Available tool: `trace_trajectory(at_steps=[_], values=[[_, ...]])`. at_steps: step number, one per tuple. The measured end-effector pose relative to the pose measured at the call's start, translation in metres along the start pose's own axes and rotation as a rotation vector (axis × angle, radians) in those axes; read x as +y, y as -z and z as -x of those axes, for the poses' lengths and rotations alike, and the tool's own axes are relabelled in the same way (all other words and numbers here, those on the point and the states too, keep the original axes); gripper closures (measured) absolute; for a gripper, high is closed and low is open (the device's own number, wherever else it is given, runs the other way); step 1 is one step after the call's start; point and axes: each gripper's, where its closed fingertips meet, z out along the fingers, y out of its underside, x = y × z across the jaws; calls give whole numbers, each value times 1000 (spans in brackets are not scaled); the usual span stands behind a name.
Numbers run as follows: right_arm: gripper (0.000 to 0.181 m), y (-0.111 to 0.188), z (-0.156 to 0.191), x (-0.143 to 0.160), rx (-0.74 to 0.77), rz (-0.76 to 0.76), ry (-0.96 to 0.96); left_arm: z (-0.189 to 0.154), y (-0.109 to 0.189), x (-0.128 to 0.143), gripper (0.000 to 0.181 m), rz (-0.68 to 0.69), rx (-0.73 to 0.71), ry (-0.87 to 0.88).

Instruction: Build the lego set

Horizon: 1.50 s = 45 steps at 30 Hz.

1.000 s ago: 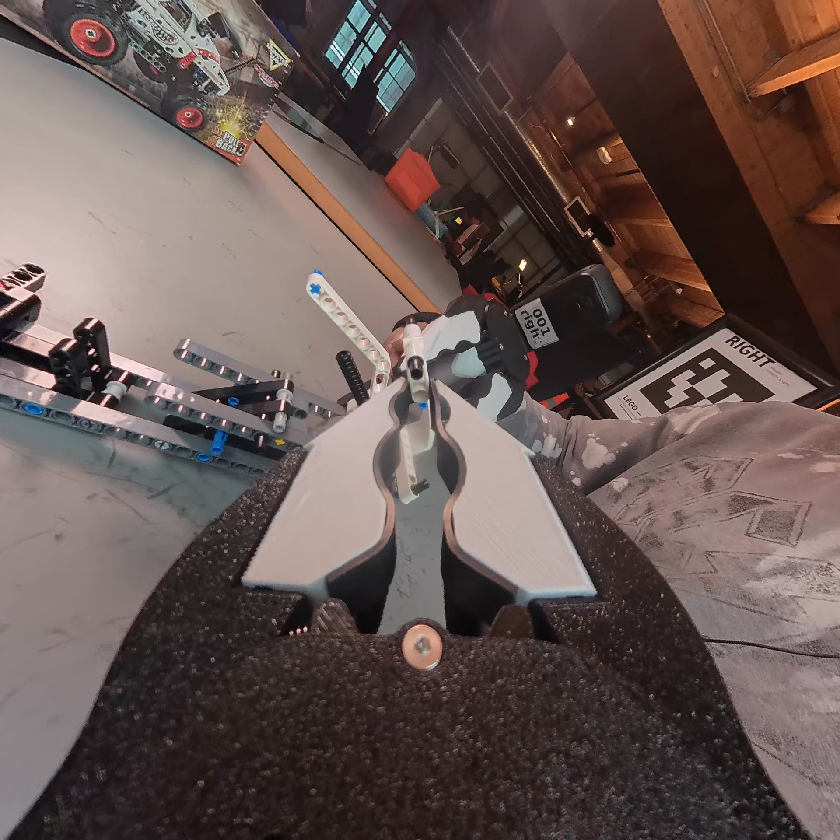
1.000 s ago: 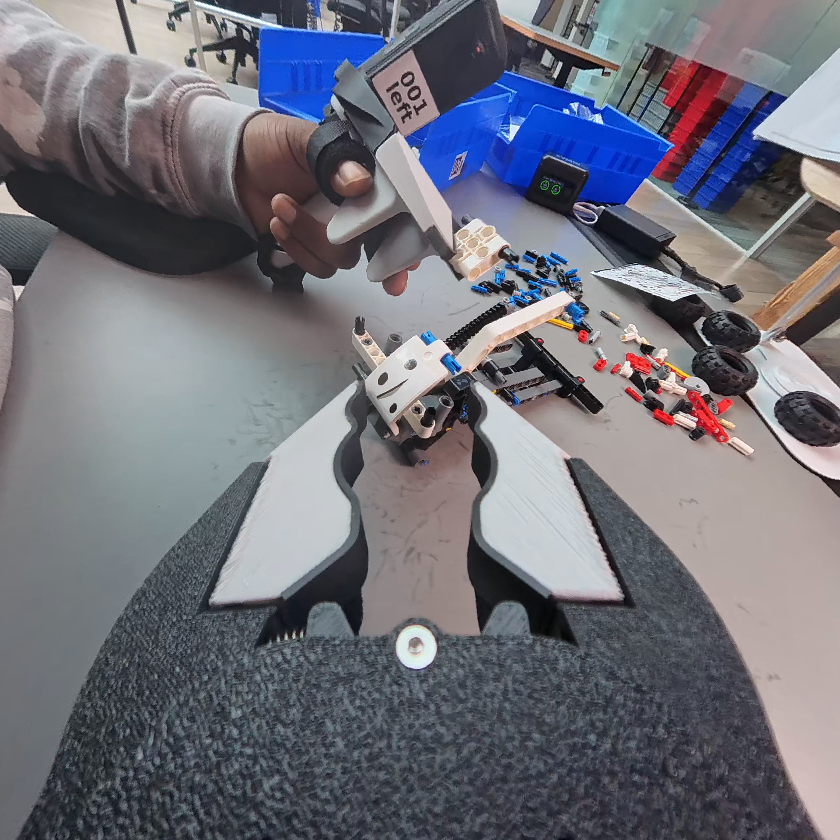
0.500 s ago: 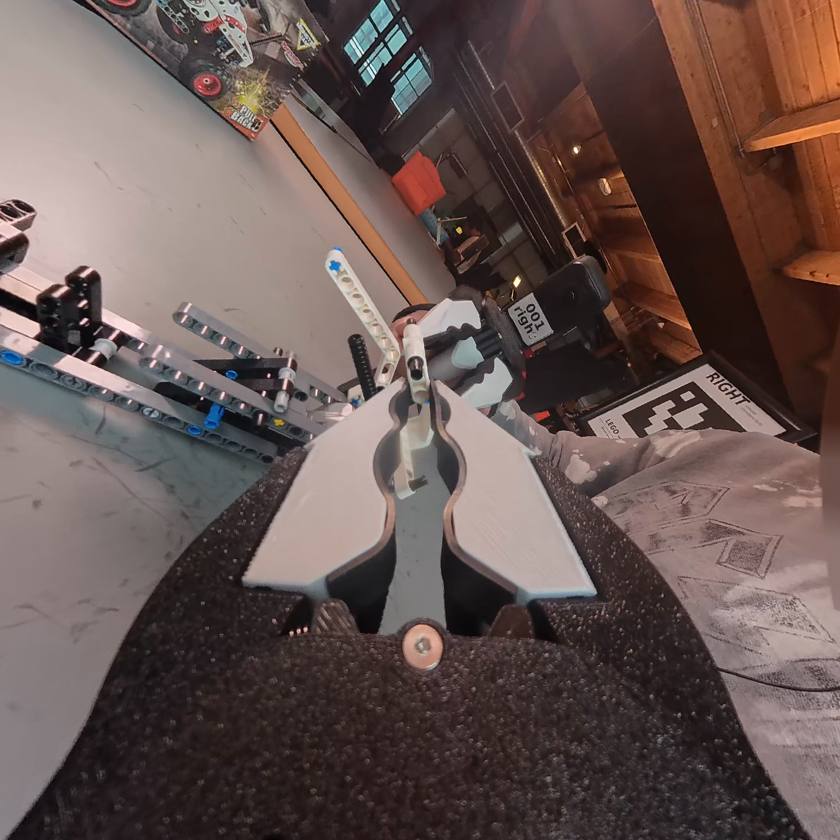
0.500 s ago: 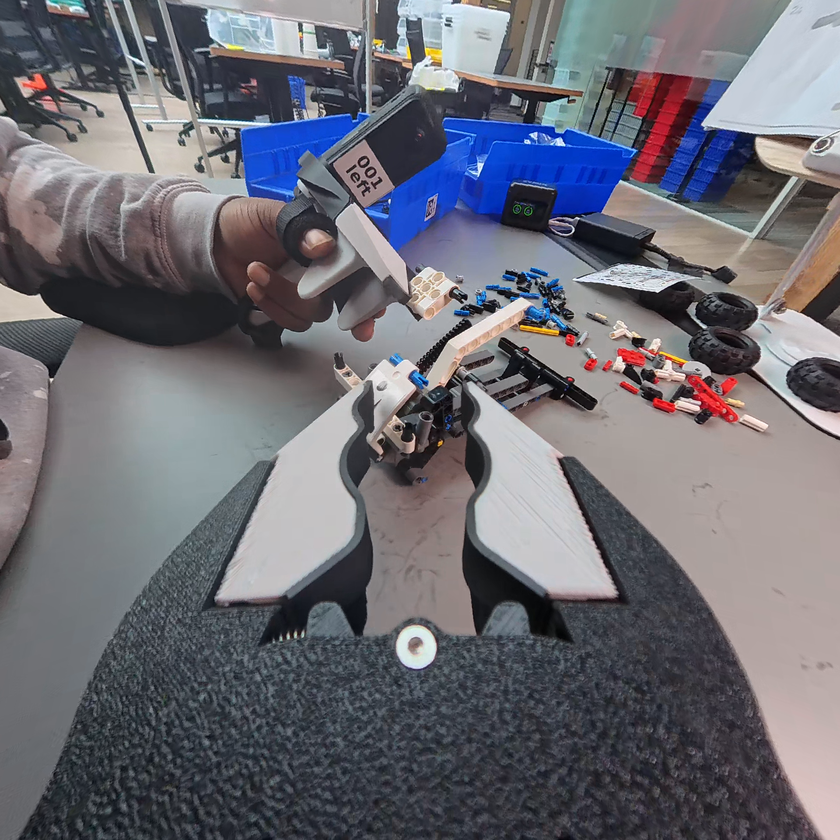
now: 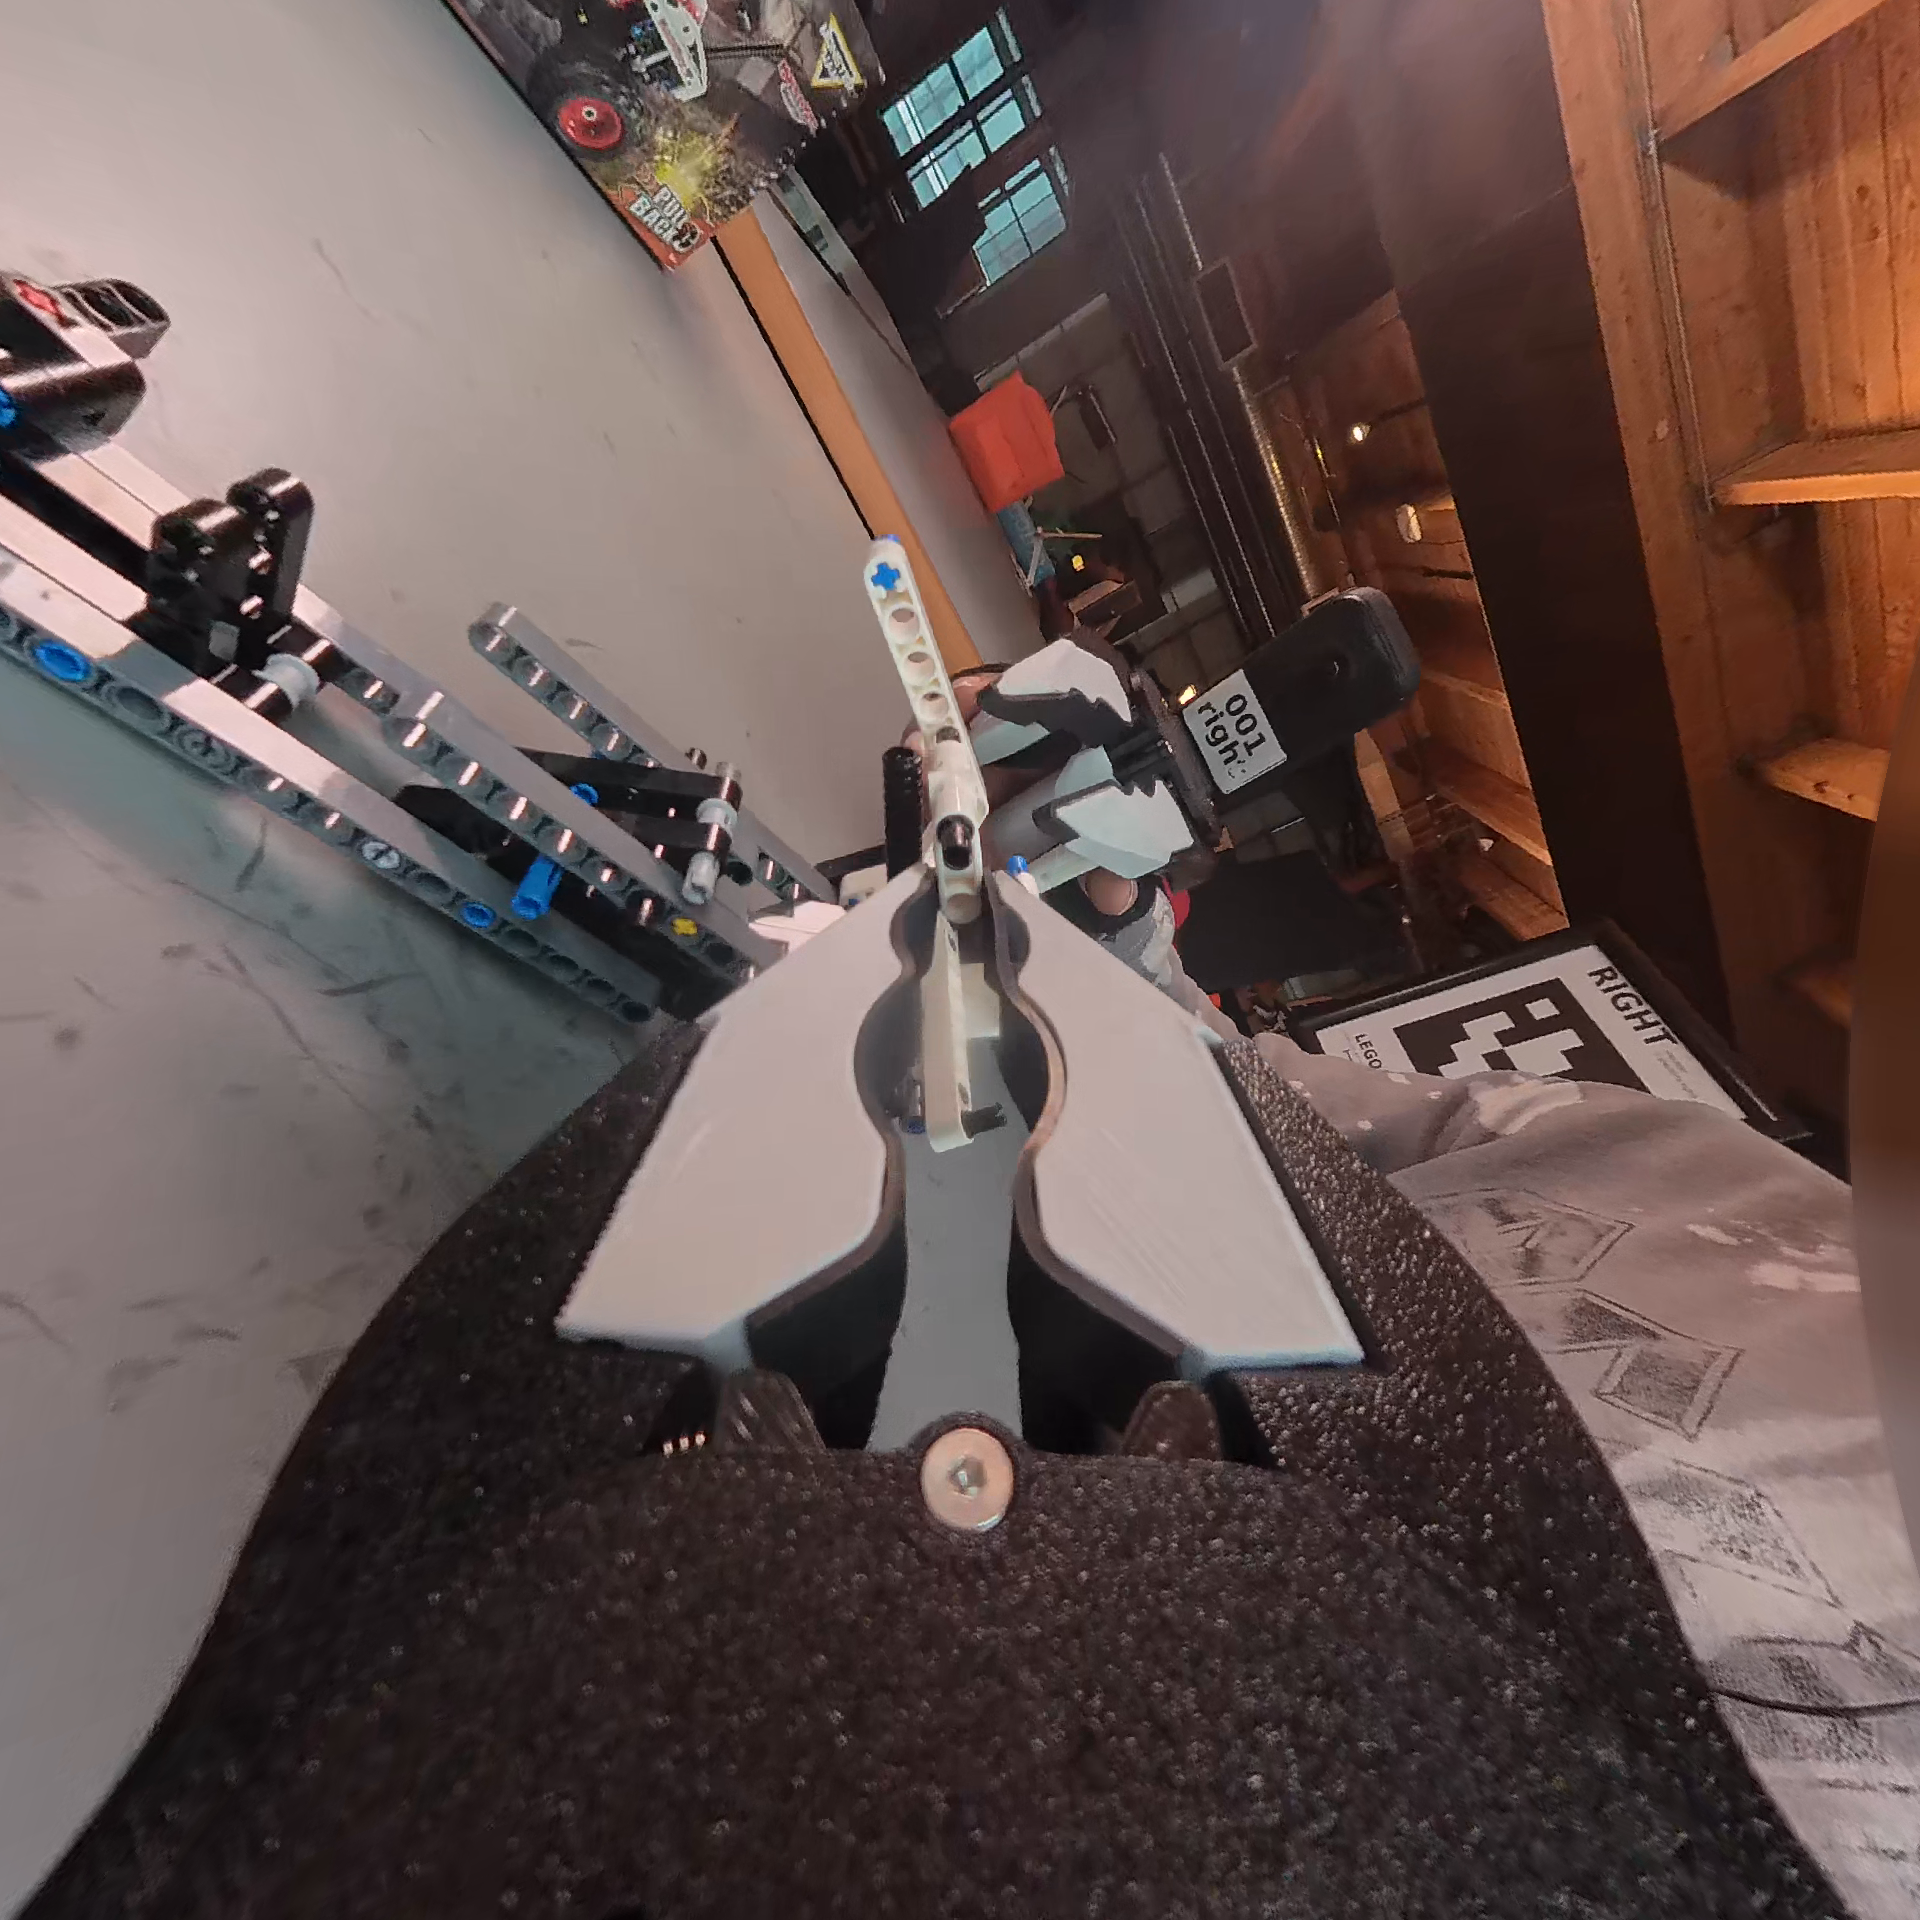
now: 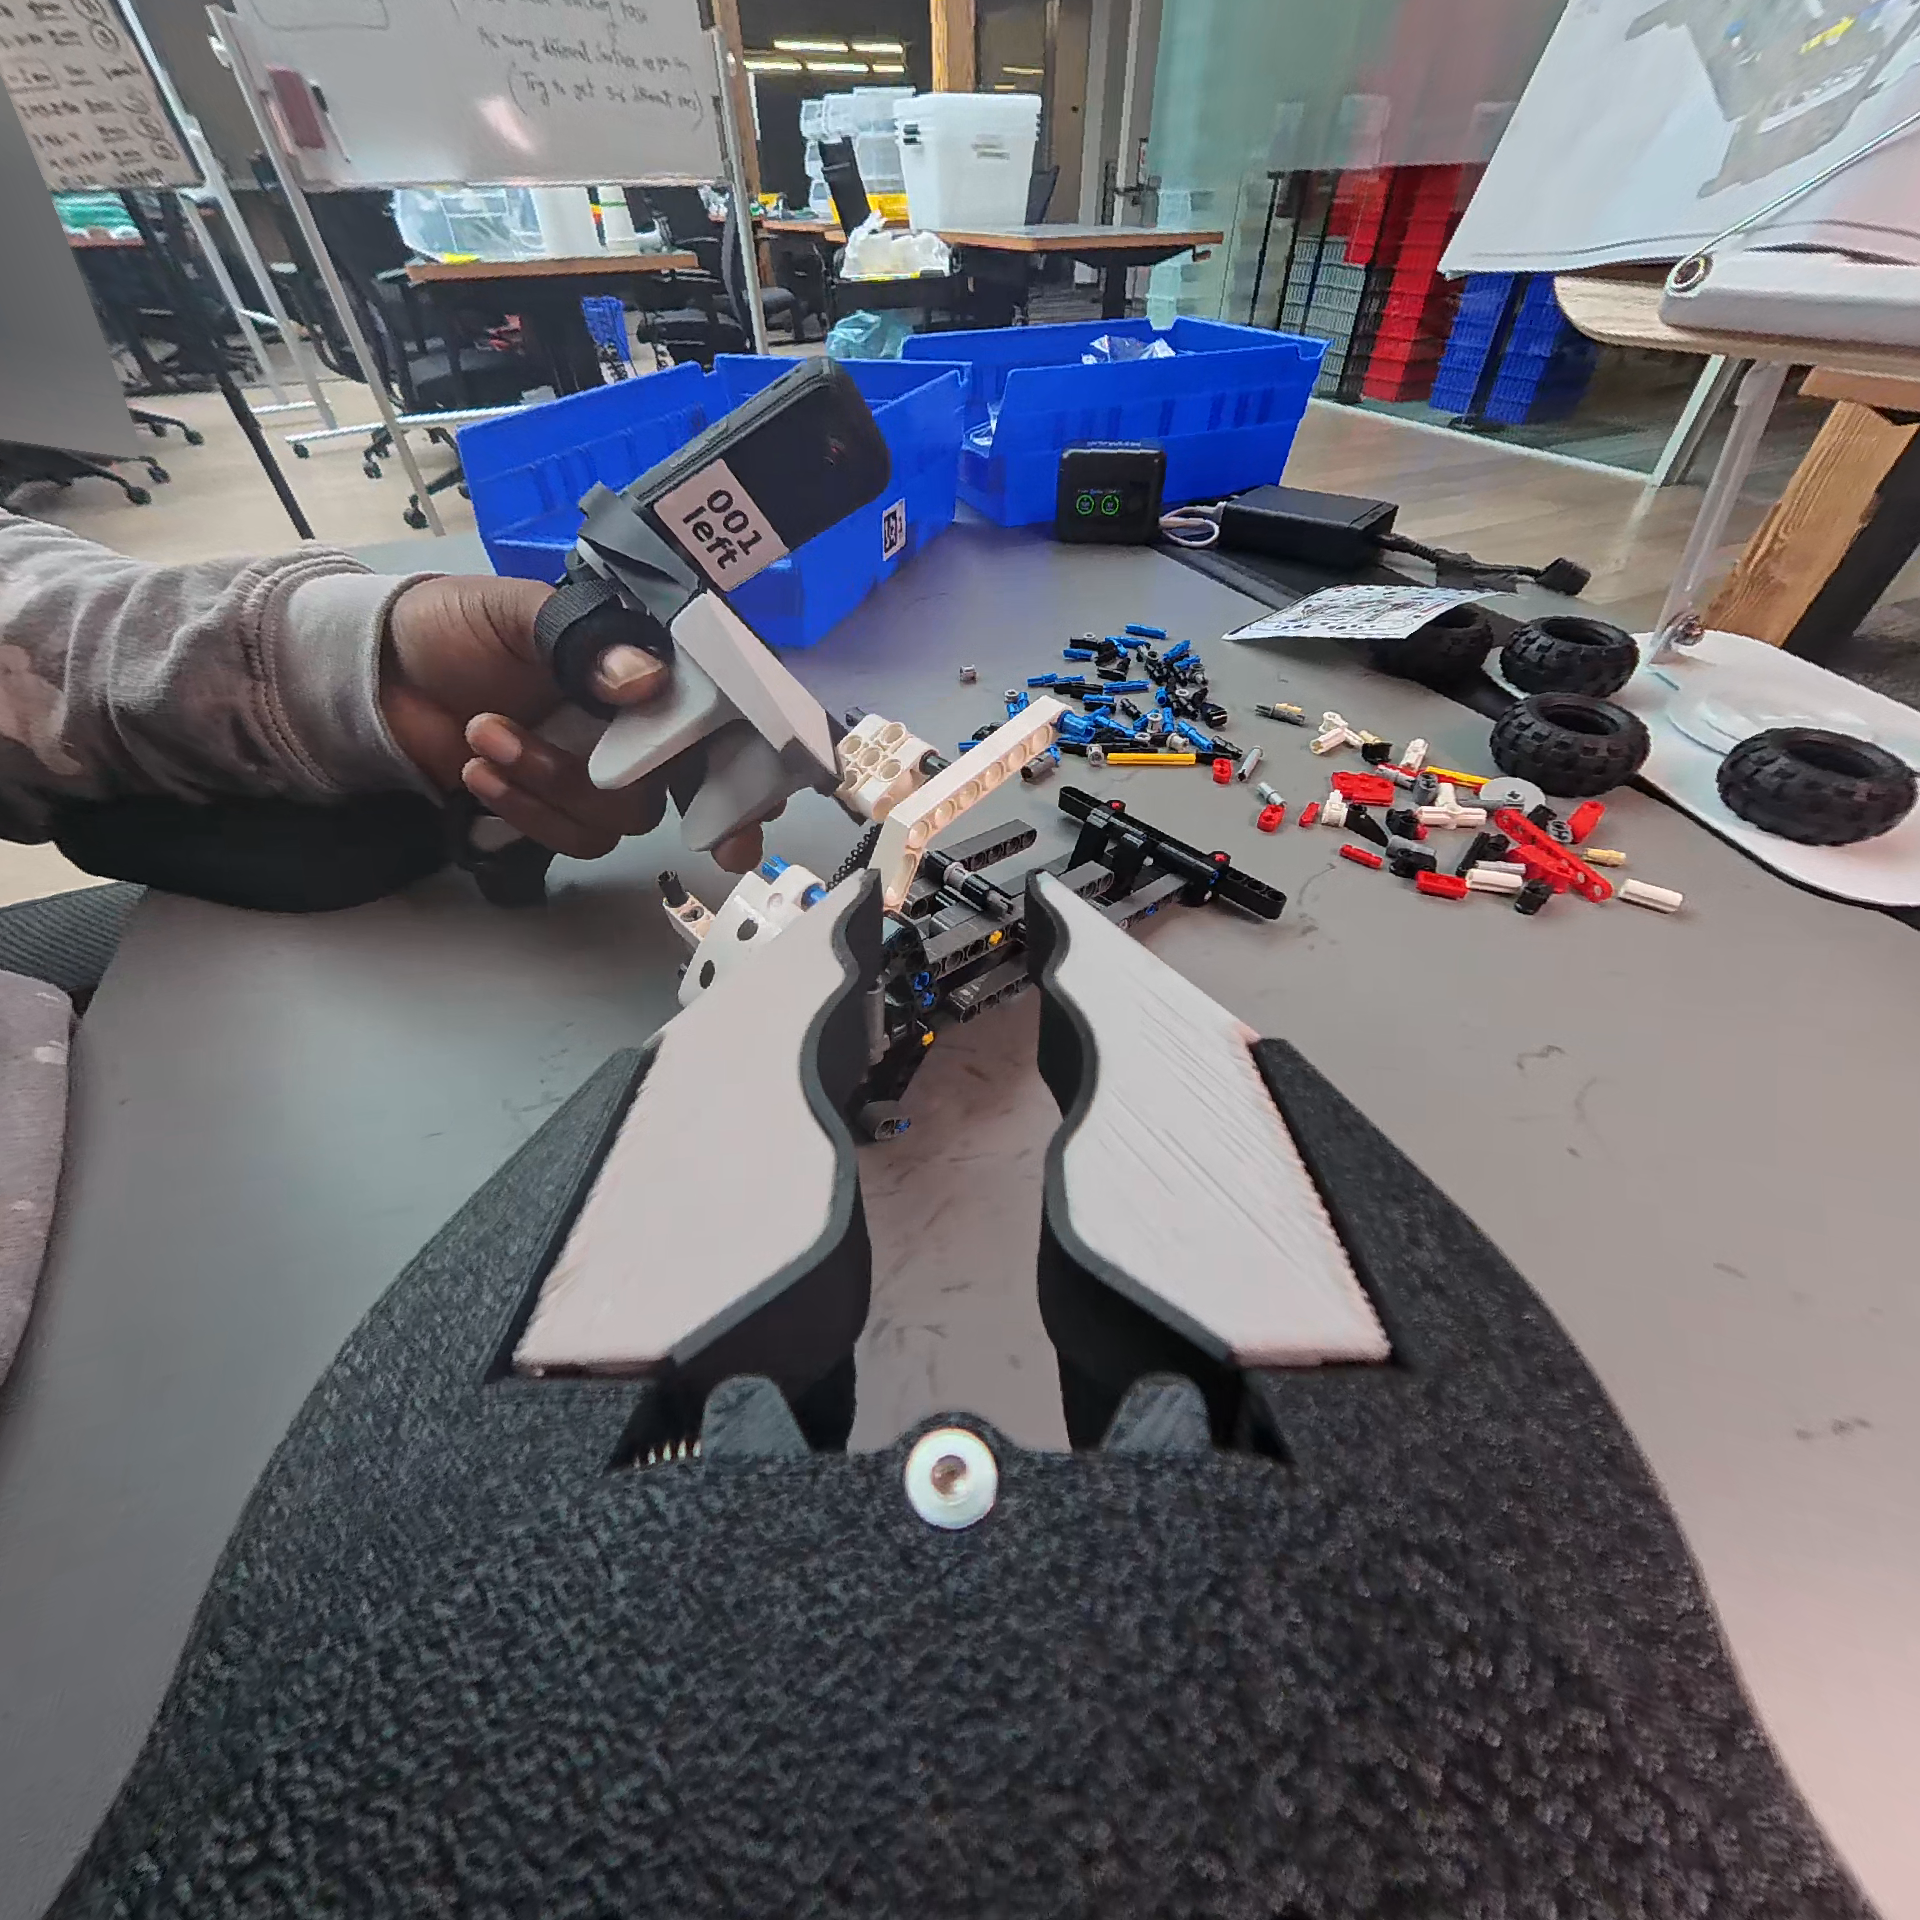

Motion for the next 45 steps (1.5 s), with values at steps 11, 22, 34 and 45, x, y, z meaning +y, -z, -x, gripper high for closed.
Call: trace_trajectory(at_steps=[11, 22, 34, 45], values=[[158, -8, 1, 7, -55, 17, -82, 3, -1, 17, 175, 95, -108, -130], [163, -17, 8, 2, -137, 12, -129, 2, -6, 24, 175, 128, -88, -110], [163, -22, 13, 5, -299, 73, -214, 4, -8, 27, 175, 166, -93, -113], [164, -22, 19, 6, -486, 108, -348, 5, -9, 27, 175, 246, -102, -228]])
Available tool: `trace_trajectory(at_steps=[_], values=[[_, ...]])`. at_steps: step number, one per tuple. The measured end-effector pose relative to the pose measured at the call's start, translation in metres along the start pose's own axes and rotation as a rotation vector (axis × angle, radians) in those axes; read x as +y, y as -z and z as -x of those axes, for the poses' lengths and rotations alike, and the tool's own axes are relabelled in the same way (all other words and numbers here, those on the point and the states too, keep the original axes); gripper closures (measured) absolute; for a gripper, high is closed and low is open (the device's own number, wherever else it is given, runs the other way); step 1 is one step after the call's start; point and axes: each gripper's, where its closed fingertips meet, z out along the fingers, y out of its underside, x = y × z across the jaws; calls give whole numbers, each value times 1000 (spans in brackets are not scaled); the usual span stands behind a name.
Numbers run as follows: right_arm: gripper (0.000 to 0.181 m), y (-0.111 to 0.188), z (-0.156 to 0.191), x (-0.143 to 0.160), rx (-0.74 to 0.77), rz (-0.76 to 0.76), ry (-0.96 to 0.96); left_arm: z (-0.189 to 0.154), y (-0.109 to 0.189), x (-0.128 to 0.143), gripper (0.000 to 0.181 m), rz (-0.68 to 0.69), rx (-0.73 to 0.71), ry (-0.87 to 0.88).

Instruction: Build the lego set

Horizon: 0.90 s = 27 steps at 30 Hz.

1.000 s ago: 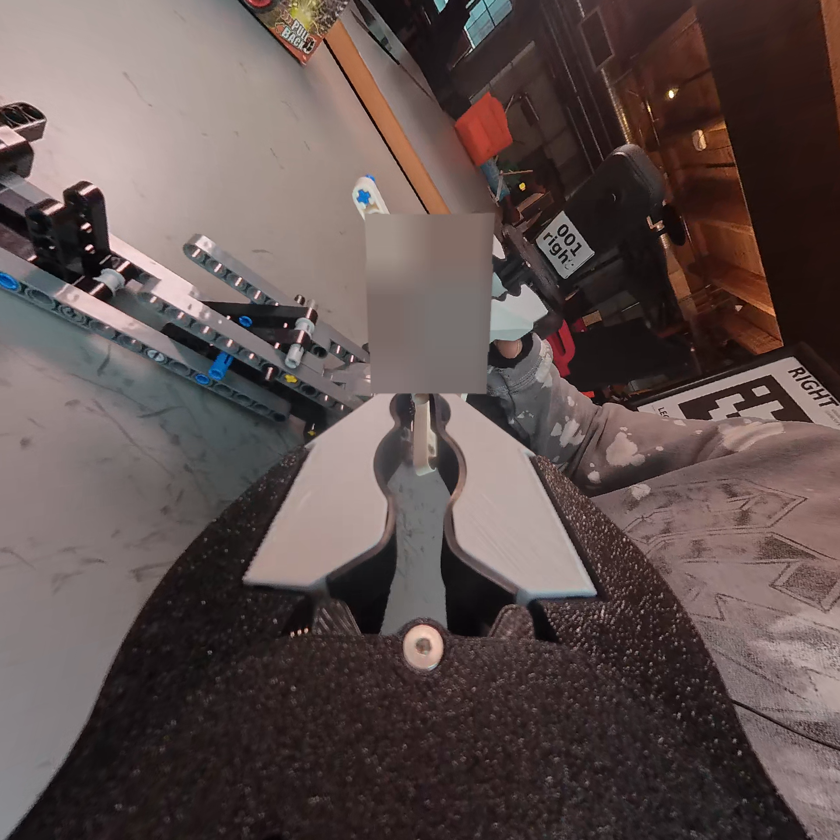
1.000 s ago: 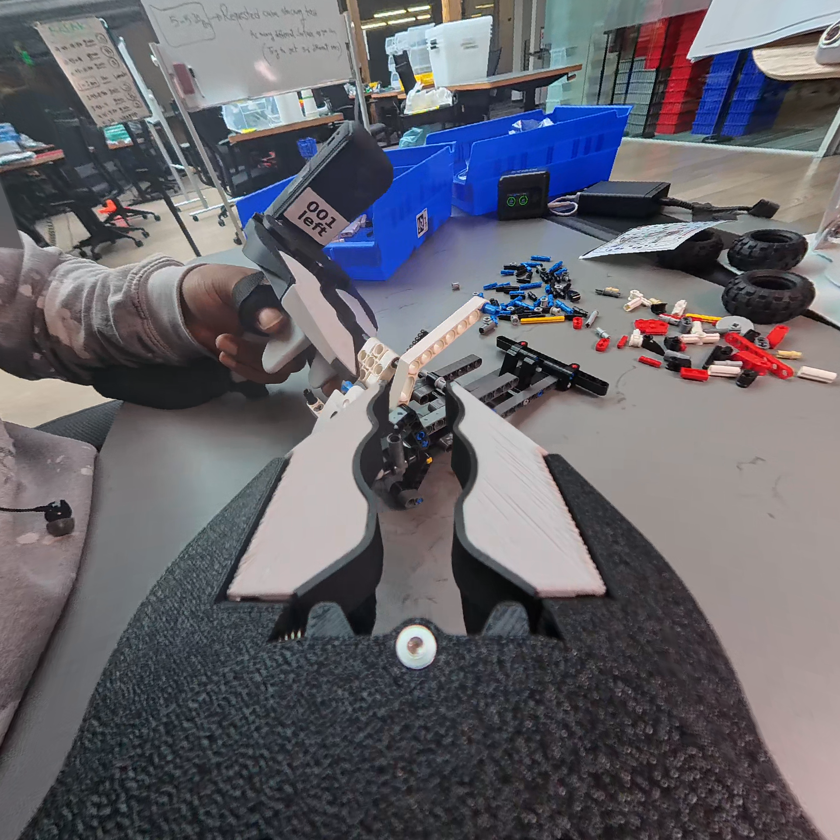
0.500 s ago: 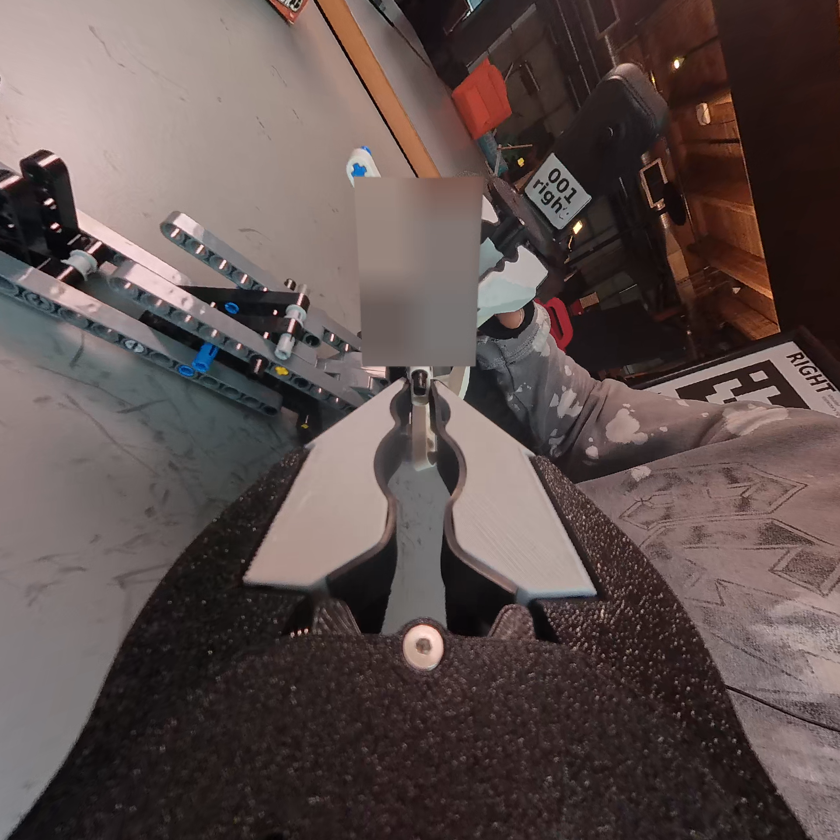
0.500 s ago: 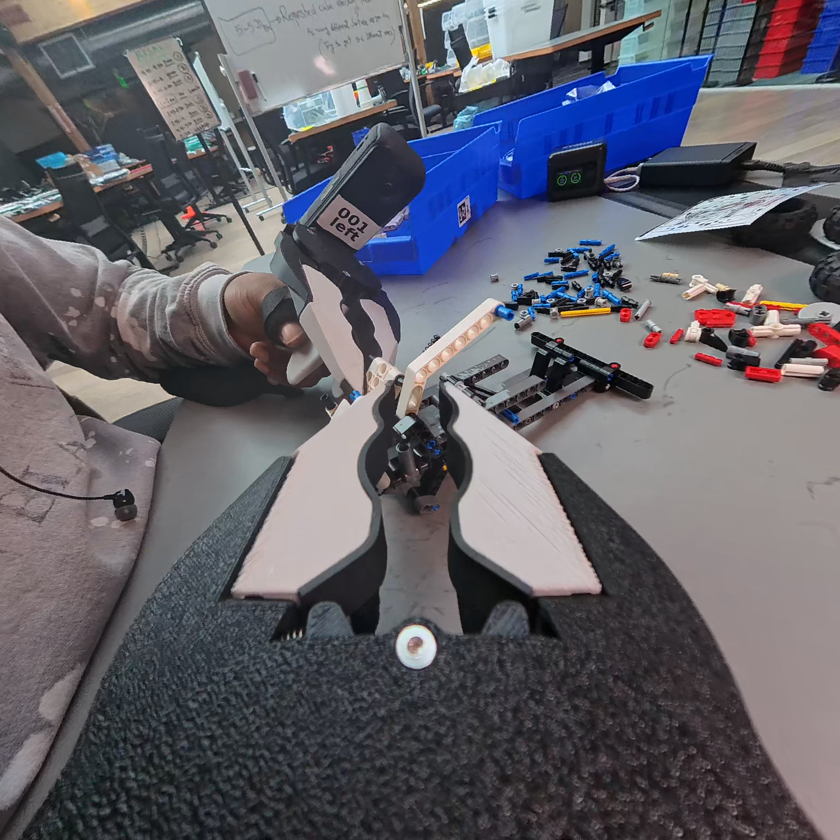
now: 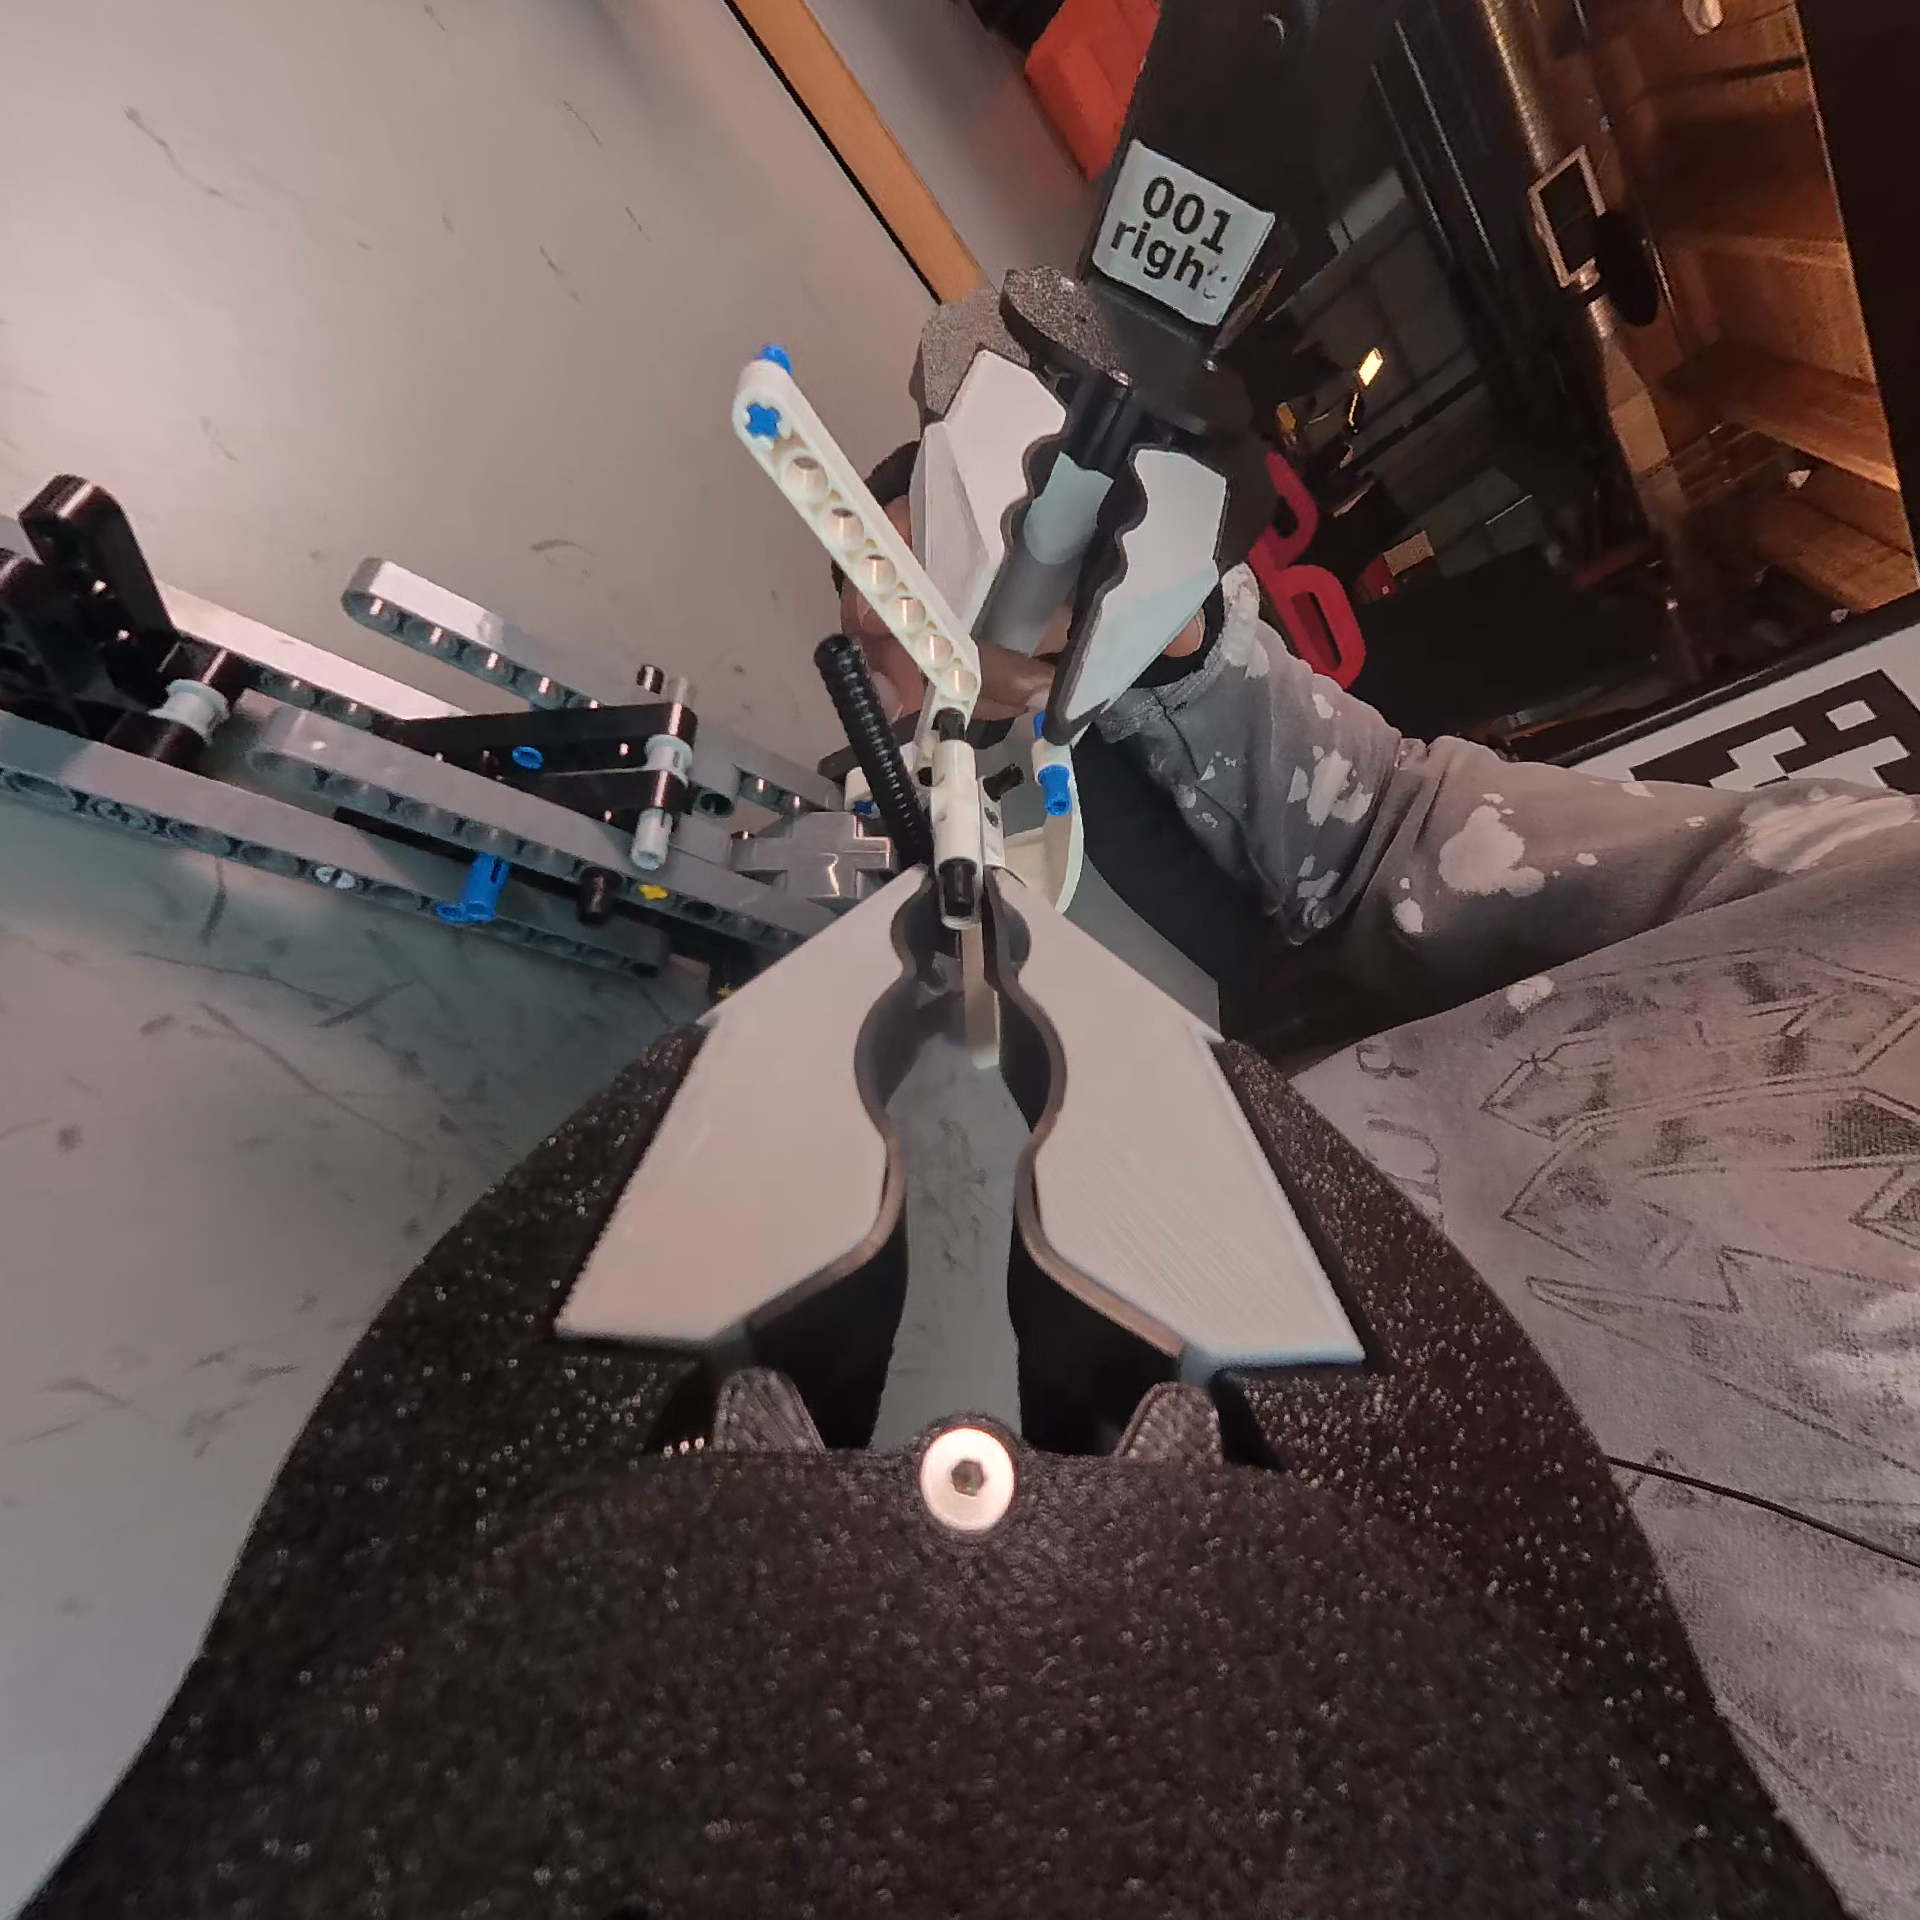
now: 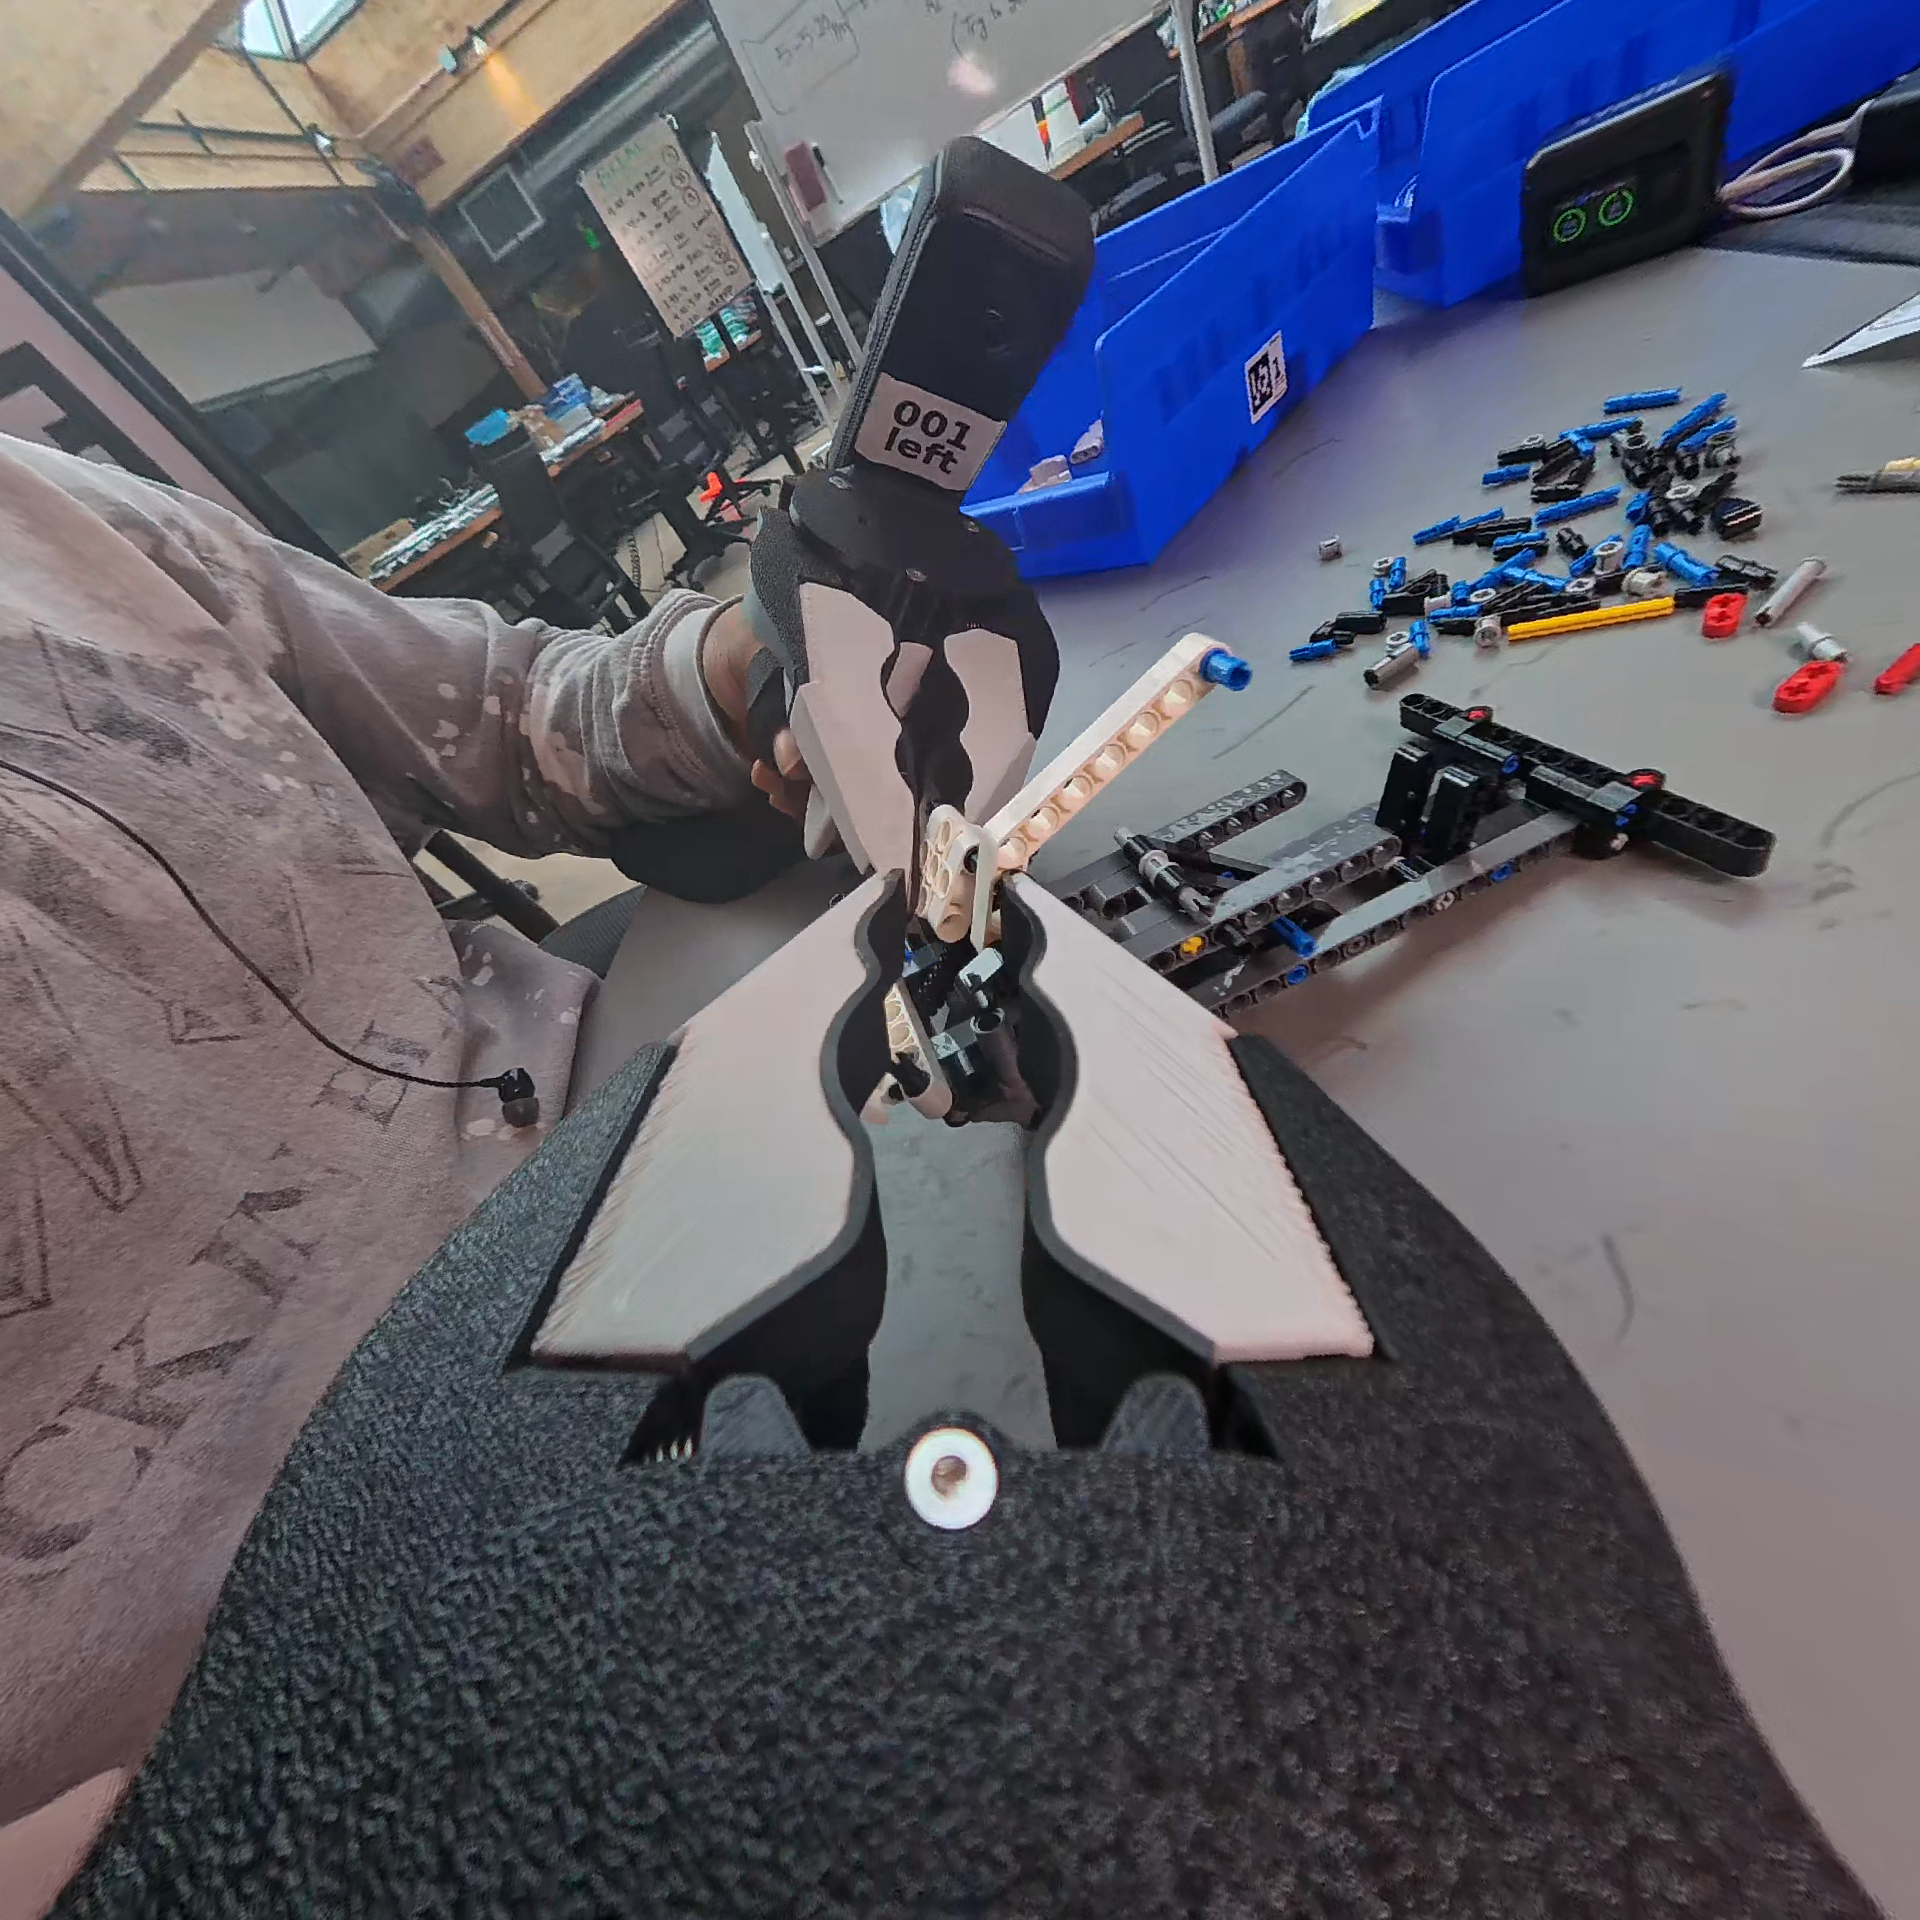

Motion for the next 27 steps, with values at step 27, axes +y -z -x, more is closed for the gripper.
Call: trace_trajectory(at_steps=[27], values=[[179, 3, -11, -1, 13, -59, -123, 1, -5, -4, 174, -10, 3, -19]])
